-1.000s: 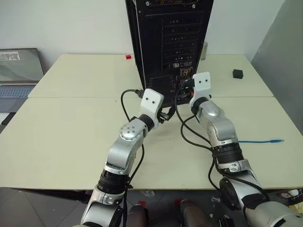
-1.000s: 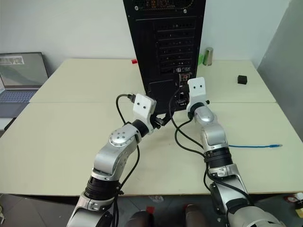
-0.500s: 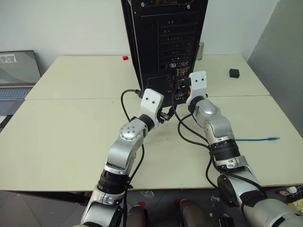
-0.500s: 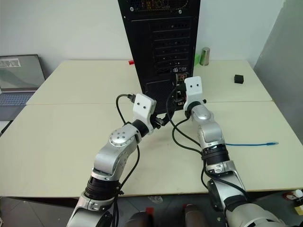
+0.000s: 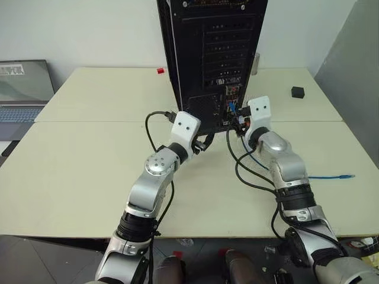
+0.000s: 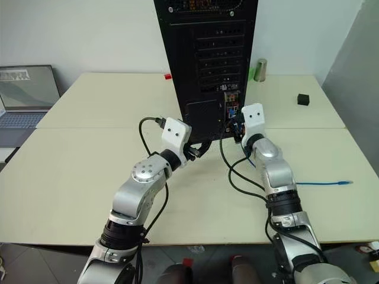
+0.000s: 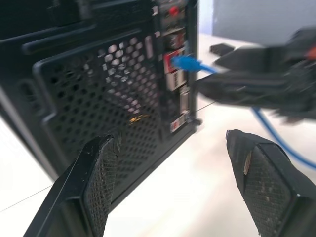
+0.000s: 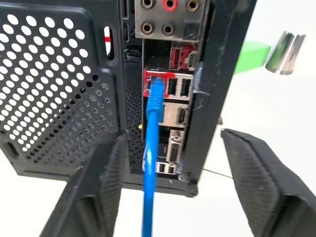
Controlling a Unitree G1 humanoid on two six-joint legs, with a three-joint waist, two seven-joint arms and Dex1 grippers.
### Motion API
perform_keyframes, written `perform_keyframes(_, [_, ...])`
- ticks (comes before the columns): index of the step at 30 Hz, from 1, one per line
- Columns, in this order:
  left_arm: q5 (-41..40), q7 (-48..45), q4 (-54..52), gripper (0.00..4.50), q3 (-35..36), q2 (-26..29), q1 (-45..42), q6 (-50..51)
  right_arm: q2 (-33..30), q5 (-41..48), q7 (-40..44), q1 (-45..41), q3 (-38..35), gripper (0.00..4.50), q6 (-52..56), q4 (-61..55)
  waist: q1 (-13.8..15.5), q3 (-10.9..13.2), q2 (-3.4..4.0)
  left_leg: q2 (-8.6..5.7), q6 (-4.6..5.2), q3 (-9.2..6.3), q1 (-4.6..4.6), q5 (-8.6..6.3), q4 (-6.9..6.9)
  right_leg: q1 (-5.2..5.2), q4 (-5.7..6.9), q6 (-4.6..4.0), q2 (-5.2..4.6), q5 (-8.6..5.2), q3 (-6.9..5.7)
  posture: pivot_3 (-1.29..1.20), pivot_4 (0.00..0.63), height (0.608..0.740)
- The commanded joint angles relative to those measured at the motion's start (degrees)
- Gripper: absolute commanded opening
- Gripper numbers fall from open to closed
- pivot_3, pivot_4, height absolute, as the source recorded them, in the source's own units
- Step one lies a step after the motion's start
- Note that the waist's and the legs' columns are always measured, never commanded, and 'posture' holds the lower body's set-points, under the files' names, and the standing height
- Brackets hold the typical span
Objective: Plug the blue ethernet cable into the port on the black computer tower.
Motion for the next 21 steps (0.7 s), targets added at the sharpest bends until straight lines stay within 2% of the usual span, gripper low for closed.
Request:
perform_keyframes(1, [0.7,-2.0,0.0,3.62,1.0,3.1,-1.7,0.1,-3.7,2.3,6.0,1.2,0.0,4.01,2.5,-8.1,0.0,0.0,0.0,0.0,0.0,-0.02,0.0,0.0,0.0,0.0,0.0,0.0,0.0,0.0,-0.03,0.0,0.15,0.74])
perform_keyframes(3, [0.6,-3.2,0.2,3.62,1.4,4.8,-2.0,0.4,-6.1,3.3,9.0,1.9,-0.3,4.48,4.0,-10.8,0.0,0.0,0.01,0.0,0.0,-0.03,0.0,0.0,0.0,0.0,-0.01,0.0,0.01,0.0,-0.03,0.0,0.15,0.74])
perform_keyframes(11, [-4.4,-13.0,0.0,3.62,4.7,12.6,-2.3,0.3,-20.3,14.2,25.4,6.2,-3.9,4.48,13.6,-23.2,0.4,0.0,0.01,-0.02,0.01,-0.28,-0.12,0.0,-0.01,0.01,-0.17,0.0,0.01,0.0,-0.13,0.0,0.15,0.74])
perform_keyframes(21, [-7.1,-19.7,3.4,3.62,6.4,18.3,-6.2,-0.5,-28.0,20.2,31.6,7.0,-8.1,4.48,15.1,-25.6,0.8,0.0,-0.01,-0.02,0.02,-0.25,-0.21,-0.01,0.0,0.05,-0.38,0.01,0.02,0.0,-0.24,0.0,0.15,0.74])
